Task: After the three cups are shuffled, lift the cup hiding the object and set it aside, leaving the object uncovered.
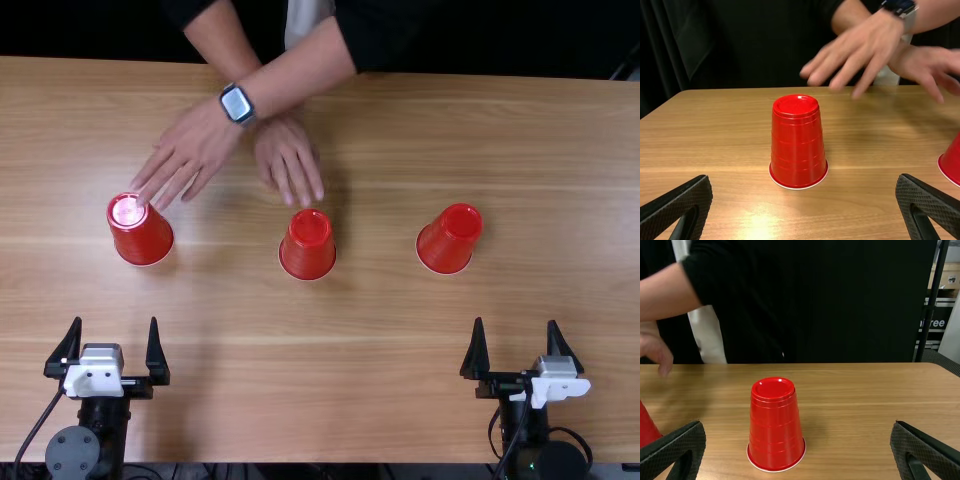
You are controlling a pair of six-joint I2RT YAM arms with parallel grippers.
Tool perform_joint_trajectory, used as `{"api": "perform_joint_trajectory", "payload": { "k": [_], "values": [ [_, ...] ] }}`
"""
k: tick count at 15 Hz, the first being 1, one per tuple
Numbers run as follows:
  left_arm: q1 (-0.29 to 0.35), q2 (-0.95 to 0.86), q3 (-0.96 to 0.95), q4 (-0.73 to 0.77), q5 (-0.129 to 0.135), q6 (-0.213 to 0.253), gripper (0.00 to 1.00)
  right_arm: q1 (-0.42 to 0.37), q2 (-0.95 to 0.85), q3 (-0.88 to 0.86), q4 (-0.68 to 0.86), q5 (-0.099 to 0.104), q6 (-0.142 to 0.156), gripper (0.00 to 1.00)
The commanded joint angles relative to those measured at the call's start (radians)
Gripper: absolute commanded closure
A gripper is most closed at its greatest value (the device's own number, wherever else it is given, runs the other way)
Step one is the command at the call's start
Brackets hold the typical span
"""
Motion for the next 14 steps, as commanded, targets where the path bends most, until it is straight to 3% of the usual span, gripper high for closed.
{"api": "perform_joint_trajectory", "payload": {
  "k": [1, 12, 14],
  "values": [
    [-0.006, -0.007, -0.012, -0.006, 0.005, 0.006, 0.0, -0.009, -0.012, 0.001, 0.004, 0.011, -0.001, 0.0],
    [-0.007, -0.007, -0.012, -0.006, 0.007, 0.01, 0.0, -0.006, -0.012, -0.002, 0.002, 0.009, -0.001, 0.0],
    [-0.006, -0.007, -0.012, -0.01, 0.005, 0.016, 0.0, -0.006, -0.012, -0.002, 0.007, 0.021, -0.001, 0.0]
  ]
}}
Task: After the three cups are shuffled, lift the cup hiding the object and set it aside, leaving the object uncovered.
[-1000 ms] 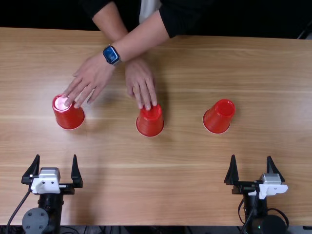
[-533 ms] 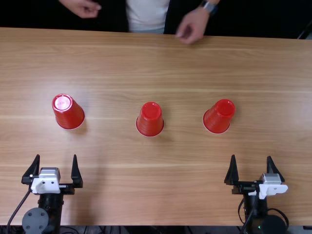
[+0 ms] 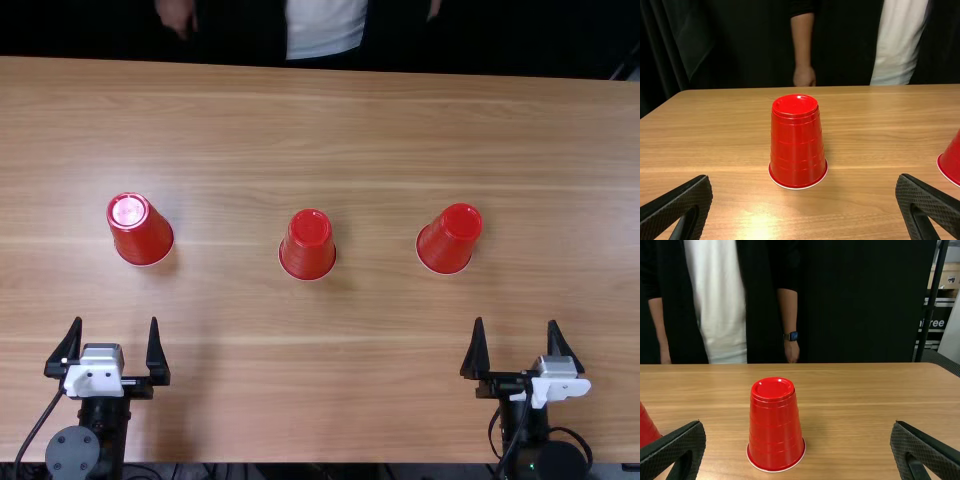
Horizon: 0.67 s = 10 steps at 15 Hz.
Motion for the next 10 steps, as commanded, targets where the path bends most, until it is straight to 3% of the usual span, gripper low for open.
{"api": "perform_joint_trajectory", "payload": {
  "k": [1, 5, 7, 10],
  "values": [
    [-0.006, -0.007, -0.012, -0.008, 0.002, 0.017, 0.0, -0.012, -0.012, 0.004, 0.007, 0.019, -0.003, 0.0],
    [-0.001, -0.007, 0.0, -0.013, 0.002, 0.015, 0.0, -0.018, -0.012, 0.104, -0.027, 0.019, -0.01, 0.0],
    [0.008, -0.007, 0.118, -0.079, 0.002, 0.017, 0.0, -0.017, 0.06, 0.195, -0.062, 0.015, -0.01, 0.0],
    [0.009, 0.202, 0.36, -0.208, -0.009, 0.013, 0.0, -0.014, 0.207, 0.347, -0.132, 0.015, -0.014, 0.0]
  ]
}}
